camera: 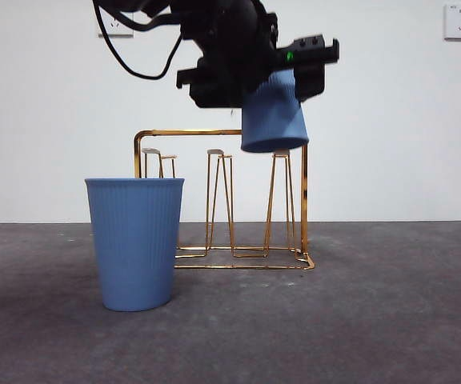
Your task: Pick up cup 1,put cup 1 in the cup rack,pick up cup 2,put cup 2 in the cup rack
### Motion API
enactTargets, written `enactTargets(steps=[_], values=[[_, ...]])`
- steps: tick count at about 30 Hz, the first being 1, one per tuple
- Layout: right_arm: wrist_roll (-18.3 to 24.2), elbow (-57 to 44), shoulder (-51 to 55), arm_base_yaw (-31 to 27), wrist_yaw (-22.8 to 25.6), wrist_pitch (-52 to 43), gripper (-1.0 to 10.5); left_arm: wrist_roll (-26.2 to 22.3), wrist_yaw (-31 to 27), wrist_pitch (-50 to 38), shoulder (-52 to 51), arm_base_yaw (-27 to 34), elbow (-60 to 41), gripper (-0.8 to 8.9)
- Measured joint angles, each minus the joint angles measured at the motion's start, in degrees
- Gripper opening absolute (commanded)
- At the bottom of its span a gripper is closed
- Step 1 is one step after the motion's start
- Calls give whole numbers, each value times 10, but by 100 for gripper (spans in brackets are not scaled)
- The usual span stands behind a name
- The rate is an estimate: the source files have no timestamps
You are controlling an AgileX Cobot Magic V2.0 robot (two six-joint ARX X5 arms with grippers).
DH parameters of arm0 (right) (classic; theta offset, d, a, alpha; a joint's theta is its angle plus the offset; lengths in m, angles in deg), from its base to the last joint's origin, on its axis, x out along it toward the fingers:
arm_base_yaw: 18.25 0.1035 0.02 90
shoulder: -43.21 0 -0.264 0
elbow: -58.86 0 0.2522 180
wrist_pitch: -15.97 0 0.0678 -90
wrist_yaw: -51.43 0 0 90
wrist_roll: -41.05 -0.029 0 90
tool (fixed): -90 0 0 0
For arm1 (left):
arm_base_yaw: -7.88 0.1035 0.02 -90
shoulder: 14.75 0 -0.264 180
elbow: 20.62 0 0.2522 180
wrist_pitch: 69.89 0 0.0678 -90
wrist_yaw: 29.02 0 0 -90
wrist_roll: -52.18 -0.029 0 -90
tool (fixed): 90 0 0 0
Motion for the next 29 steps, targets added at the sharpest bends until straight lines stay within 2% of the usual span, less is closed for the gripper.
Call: enactTargets(steps=[19,29], values=[[0,0,0,0,0,2,218,45,20,19,86,-4,0,-6],[0,0,0,0,0,2,218,51,22,33,100,-5,0,-7]])
